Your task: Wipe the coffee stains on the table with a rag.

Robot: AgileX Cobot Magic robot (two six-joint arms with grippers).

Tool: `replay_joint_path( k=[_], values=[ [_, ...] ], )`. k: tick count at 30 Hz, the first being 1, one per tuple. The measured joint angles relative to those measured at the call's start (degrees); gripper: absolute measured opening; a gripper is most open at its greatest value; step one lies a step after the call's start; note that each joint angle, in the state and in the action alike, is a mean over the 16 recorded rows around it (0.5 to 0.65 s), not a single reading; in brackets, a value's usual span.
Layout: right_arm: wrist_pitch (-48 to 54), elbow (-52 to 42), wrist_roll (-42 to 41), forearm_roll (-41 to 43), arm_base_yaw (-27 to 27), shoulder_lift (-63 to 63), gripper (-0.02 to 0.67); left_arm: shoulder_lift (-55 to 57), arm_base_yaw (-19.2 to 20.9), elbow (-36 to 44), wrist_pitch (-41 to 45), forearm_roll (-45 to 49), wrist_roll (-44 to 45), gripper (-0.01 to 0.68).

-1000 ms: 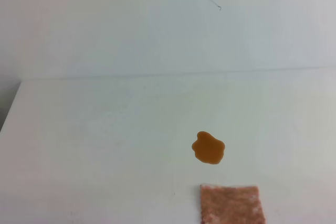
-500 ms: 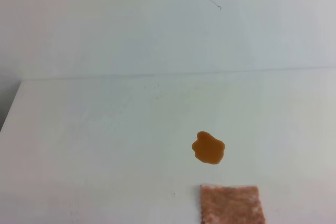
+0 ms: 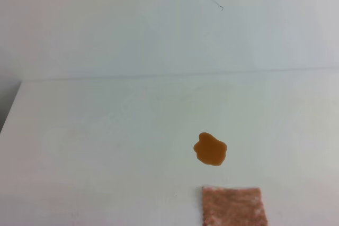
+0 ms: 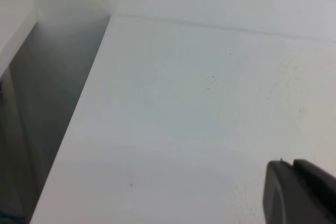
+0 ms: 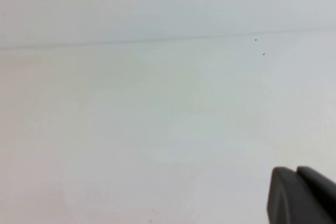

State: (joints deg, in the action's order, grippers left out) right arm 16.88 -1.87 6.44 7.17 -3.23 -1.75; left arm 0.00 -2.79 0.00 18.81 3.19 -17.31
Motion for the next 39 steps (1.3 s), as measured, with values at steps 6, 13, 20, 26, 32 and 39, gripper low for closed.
replay_joint_path(
  k=[6,13,20,26,32,39],
  values=[
    [-3.2,0.0,0.0,0.8,0.0,0.0,-0.004,0.0,0.0,0.0,0.0,0.0,0.0,-0.003],
    [-16.5,0.0,-0.5,1.7,0.0,0.0,-0.004,0.0,0.0,0.0,0.0,0.0,0.0,-0.003],
    [-33.2,0.0,-0.9,2.0,0.0,0.0,-0.004,0.0,0.0,0.0,0.0,0.0,0.0,-0.003],
    [-39.4,1.2,-1.3,1.5,0.0,0.1,-0.004,0.0,0.0,0.0,0.0,0.0,0.0,-0.003],
    [-28.6,8.0,-1.3,1.3,0.0,1.5,-0.002,0.0,0.0,0.0,0.0,0.0,0.0,-0.003],
    [-2.8,23.8,-3.0,0.1,0.0,9.7,0.0,0.0,0.0,0.0,0.0,0.0,0.0,-0.003]
  ],
)
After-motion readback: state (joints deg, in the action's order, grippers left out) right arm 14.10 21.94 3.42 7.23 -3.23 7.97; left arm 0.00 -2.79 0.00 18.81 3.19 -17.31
